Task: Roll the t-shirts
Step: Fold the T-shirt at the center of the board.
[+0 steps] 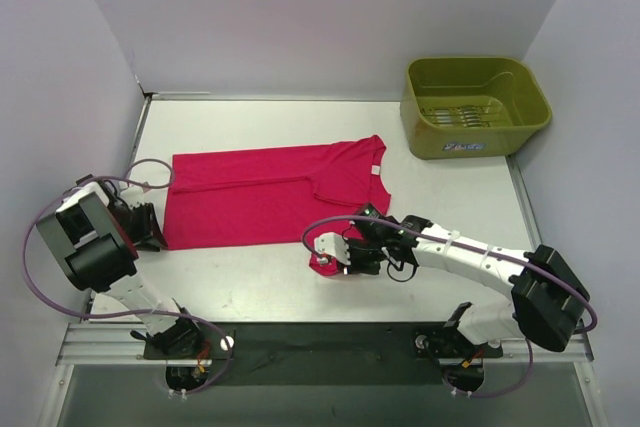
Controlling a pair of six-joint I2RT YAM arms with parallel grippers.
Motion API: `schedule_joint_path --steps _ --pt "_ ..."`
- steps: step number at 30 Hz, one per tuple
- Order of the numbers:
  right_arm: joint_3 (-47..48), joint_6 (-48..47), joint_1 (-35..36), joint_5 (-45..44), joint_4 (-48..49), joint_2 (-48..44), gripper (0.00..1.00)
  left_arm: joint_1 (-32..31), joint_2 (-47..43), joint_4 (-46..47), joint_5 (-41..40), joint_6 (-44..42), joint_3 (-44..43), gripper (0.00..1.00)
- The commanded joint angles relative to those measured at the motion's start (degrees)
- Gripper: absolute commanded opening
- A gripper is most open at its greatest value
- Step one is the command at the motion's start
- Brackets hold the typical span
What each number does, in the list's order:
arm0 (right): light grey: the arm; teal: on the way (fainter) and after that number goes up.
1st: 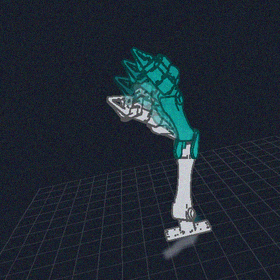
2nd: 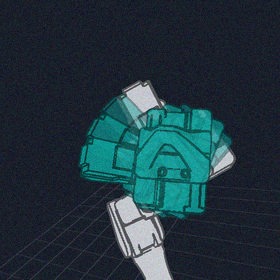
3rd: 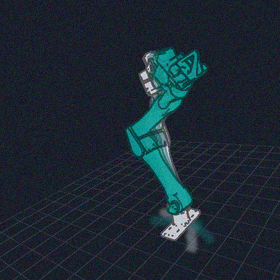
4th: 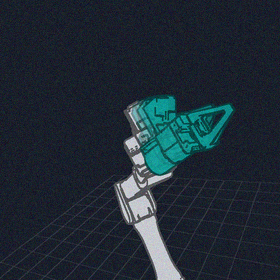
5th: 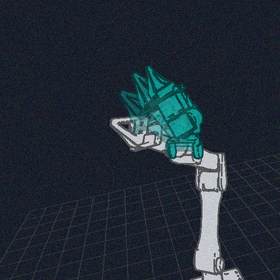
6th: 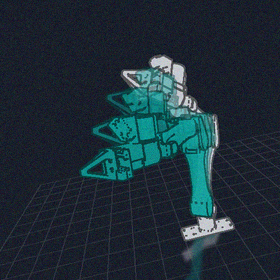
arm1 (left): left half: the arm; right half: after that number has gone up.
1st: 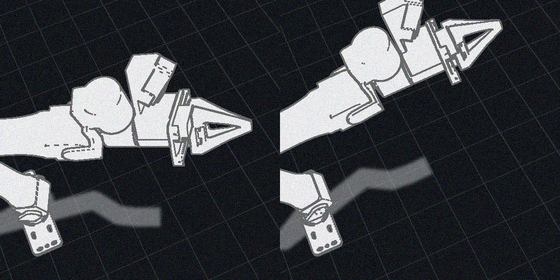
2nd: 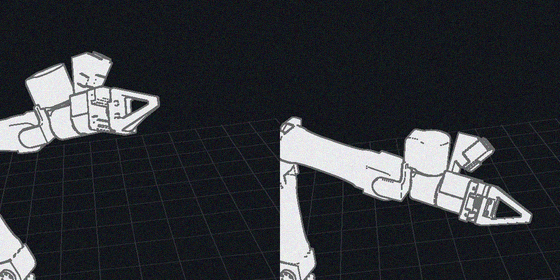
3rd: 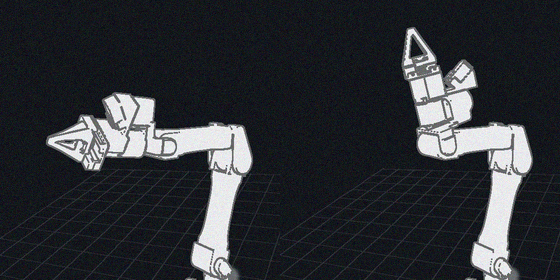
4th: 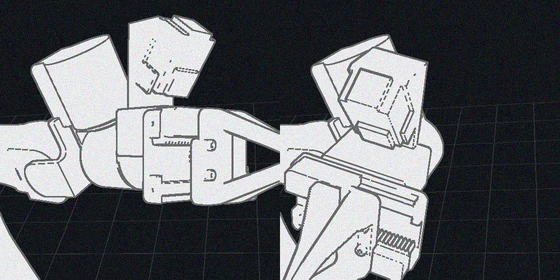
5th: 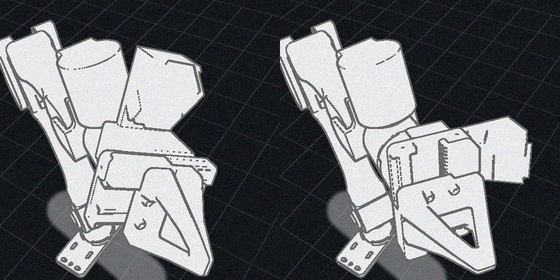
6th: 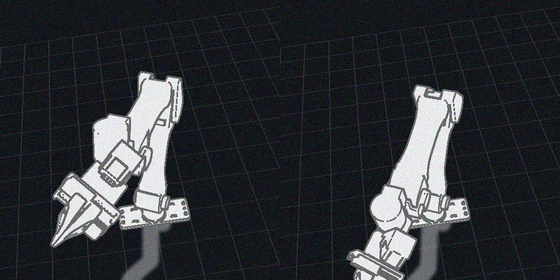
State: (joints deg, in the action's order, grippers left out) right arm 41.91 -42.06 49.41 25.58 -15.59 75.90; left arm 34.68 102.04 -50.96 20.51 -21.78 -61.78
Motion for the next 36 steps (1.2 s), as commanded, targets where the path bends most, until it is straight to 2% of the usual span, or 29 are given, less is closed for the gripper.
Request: schedule_joint_path --steps 1,6,9,11,13,19,25,31,36 --pt "0.72 -0.39 -0.63 0.96 -1.63 1.36 0.00 -0.40 3.16 2.89 0.76 -2.12 -0.10 0.41" --pt "0.89 -0.48 -0.72 0.87 -1.63 2.06 0.00 -1.01 4.75 2.79 1.28 -2.56 -0.45 0.38" --pt "0.89 -0.48 -1.07 0.61 -1.72 2.41 0.00 -1.28 5.54 2.62 2.25 -3.18 -0.53 0.26" --pt "0.98 -0.39 -1.33 -0.09 -1.81 2.41 0.00 -1.28 5.98 2.09 3.39 -3.44 -1.06 0.09" --pt "1.51 0.05 -2.12 -0.71 -2.16 1.80 0.00 -1.19 5.81 1.22 3.74 -3.88 -1.41 0.00" --pt "3.44 -0.73 -5.72 -0.98 -6.46 -1.71 0.00 -1.19 3.96 -1.77 2.16 -6.43 -3.69 0.00" --pt "5.89 -0.74 -8.71 -3.25 -11.03 -5.06 0.00 -1.36 2.99 -6.96 2.77 -8.19 -9.76 0.00" --pt "10.37 1.37 -10.21 -7.21 -11.91 -6.47 0.00 -3.47 3.17 -8.98 5.32 -7.05 -13.80 0.00" --pt "16.08 3.92 -12.49 -10.29 -11.13 -3.84 0.00 -5.93 2.90 -8.37 7.35 -4.33 -16.00 0.00"
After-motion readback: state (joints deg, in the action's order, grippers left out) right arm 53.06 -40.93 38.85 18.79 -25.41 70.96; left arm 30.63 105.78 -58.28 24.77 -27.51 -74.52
